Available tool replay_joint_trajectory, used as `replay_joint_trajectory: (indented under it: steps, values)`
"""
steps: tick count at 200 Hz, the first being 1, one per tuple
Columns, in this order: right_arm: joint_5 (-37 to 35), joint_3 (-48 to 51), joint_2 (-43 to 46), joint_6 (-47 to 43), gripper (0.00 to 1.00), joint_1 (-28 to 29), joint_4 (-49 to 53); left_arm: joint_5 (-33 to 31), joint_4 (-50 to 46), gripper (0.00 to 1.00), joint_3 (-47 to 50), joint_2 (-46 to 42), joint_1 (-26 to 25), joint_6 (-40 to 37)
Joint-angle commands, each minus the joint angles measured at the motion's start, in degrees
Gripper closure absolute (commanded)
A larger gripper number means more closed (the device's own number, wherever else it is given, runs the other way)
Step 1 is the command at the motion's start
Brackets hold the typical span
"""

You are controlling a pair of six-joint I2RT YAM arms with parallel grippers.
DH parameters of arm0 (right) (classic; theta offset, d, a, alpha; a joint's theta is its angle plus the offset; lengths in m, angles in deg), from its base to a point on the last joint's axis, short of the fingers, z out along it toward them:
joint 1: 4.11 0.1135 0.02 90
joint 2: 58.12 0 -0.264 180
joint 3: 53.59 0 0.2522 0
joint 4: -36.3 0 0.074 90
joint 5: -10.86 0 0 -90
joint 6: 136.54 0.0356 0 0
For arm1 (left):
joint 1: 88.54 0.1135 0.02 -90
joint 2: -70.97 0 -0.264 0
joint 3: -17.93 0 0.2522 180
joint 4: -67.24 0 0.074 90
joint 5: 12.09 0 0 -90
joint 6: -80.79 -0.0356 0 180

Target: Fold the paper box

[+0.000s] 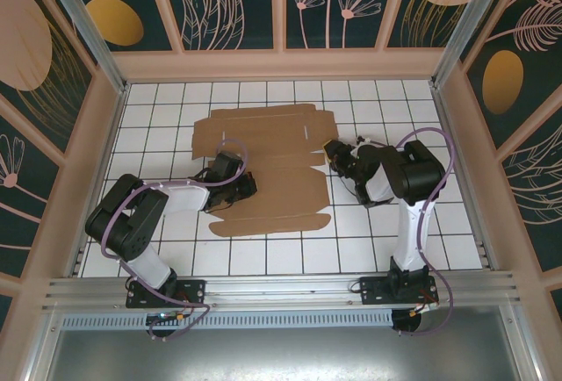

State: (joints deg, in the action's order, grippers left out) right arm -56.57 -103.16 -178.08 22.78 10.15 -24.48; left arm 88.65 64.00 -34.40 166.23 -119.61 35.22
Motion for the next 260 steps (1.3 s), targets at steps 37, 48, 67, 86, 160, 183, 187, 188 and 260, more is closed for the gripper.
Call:
replay_joint_trajectory:
  steps: [37,48,67,86,160,183,187,188,260]
  values:
    - [-0.9,-0.3,0.2,-6.7,0.96,-1.1,0.4,2.2,-3.7,0.99,1.6,-1.5,-0.1,0.1]
    - [-0.9,0.0,1.3,-8.0,1.0,-1.2,0.9,2.4,-3.4,0.93,1.8,-2.9,-0.1,0.3]
    - [-1.3,-0.2,4.0,-10.9,1.0,-1.1,4.5,2.4,-3.7,0.84,2.1,-6.2,-0.1,1.1]
    - [-1.7,-1.3,7.8,-14.8,1.0,-1.2,10.2,1.6,-5.4,0.68,2.3,-10.8,-0.1,0.8]
    - [-3.5,-5.4,27.5,-27.8,1.0,-1.2,33.0,-10.3,-21.3,0.2,-3.5,-35.3,-0.1,-1.5]
    - [-5.6,-6.5,31.9,-31.1,1.0,-1.4,38.6,-13.3,-24.1,0.21,-6.9,-36.5,-0.1,-2.8]
    - [-5.5,-6.6,32.4,-31.5,1.0,-1.4,39.0,-13.5,-24.4,0.21,-7.3,-36.7,-0.1,-3.0]
    - [-5.4,-6.7,32.5,-31.6,1.0,-1.4,39.1,-13.6,-24.5,0.21,-7.3,-36.7,0.0,-3.0]
    - [-21.1,-32.2,40.8,-50.1,1.0,-2.2,73.8,-19.0,-25.3,0.22,-7.8,-37.9,-0.1,-2.2]
